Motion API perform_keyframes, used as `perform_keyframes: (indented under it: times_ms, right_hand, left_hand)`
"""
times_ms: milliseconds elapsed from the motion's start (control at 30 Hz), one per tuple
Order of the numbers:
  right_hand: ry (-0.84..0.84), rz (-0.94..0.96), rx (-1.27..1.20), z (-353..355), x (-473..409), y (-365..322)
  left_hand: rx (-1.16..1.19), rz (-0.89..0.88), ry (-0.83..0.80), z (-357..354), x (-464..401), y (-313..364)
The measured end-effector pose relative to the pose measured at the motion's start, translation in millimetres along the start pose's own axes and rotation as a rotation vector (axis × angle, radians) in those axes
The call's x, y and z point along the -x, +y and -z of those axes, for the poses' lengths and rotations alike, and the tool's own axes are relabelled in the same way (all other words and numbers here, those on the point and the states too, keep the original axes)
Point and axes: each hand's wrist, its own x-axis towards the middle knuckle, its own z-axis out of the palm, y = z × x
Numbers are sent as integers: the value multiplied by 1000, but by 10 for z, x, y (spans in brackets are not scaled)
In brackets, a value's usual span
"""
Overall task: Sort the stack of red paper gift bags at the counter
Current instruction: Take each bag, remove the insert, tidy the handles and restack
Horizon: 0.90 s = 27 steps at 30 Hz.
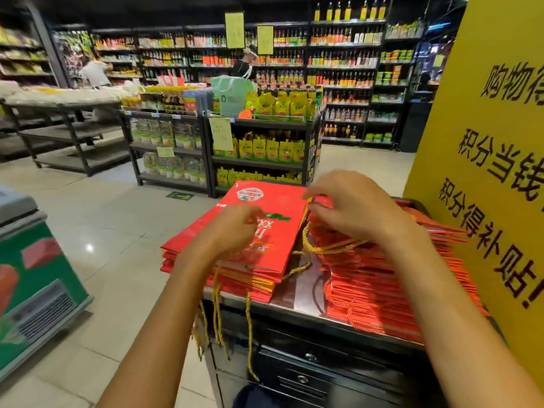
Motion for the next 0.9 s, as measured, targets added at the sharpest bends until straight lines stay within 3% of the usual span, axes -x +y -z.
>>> perform_keyframes:
  times_ms: [167, 267, 467, 567, 700, 767, 900]
  right_hand:
    - [-285, 218, -194, -368, -305, -710]
    - [-409, 293, -185, -645, -473, -901]
    - [-432, 322, -268, -1011, -485, -1113]
    - [-401, 222, -483, -1101, -428, -1096]
    - [-211, -167, -980, -1116, -475, -1067]
    - [-189, -305, -1025, -1097, -565, -1060]
    - [-155, -441, -890, -1155, -772, -958]
  left_hand:
    - [-222, 211, 145, 144, 432, -687]
    - [-195, 235, 185, 52, 609, -893]
    - [-75, 182, 339, -64, 858, -910]
    - [2, 163, 396, -80, 985, -949]
    - [65, 126, 450, -141, 1157, -1067]
    - [96, 118, 444, -184, 1223, -1103]
    - [115, 89, 454, -250, 1341, -1114]
